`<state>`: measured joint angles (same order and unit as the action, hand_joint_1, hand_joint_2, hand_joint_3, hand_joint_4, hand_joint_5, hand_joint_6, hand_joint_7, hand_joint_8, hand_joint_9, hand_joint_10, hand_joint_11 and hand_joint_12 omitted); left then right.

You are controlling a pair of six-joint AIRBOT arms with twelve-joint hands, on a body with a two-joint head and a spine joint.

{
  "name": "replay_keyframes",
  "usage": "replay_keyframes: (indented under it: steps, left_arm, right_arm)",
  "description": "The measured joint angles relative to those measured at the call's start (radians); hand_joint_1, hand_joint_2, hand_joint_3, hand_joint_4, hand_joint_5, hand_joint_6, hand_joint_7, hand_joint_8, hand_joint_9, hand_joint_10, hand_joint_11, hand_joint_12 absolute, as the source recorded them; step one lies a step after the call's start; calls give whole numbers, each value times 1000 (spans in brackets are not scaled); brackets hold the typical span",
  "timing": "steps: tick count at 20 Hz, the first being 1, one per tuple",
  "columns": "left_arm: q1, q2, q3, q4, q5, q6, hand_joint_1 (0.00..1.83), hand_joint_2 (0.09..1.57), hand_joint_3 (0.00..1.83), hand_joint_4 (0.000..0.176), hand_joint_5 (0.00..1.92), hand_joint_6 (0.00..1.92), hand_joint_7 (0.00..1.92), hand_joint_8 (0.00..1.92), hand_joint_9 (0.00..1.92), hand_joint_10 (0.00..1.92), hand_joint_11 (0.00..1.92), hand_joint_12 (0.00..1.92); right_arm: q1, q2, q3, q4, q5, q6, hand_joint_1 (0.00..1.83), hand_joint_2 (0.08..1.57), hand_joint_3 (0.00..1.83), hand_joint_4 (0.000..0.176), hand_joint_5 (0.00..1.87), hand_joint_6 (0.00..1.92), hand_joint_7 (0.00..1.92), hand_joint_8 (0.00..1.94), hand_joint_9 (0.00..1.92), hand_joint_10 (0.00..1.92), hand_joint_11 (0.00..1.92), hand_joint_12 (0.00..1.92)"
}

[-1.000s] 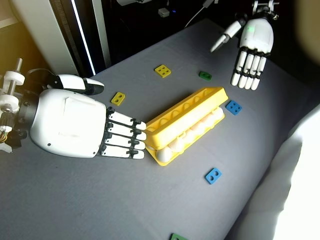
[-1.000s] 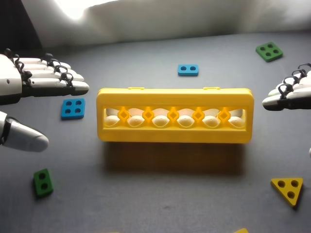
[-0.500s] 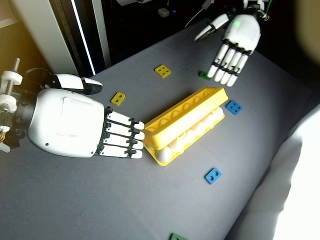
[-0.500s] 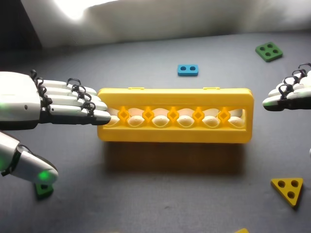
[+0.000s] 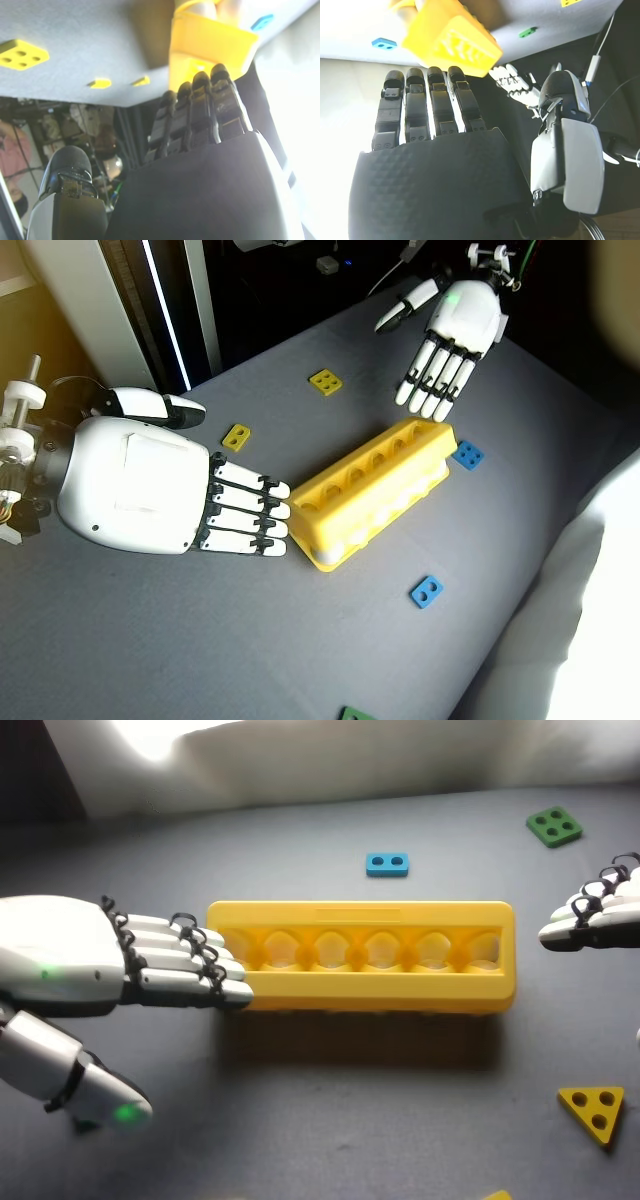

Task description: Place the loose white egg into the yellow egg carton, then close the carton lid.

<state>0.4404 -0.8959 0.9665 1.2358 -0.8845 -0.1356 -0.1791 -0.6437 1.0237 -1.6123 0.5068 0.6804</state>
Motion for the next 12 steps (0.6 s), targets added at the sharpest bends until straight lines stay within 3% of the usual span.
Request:
replay_keyframes:
  steps: [12]
  left_arm:
    - [10,-18,-40,34,48,26,0,1123,0,0,0,0,0,0,0,0,0,0]
  right_arm:
    - [-2,0,0,0,1,0,0,1095,2,0,50,8,6,2,0,0,0,0]
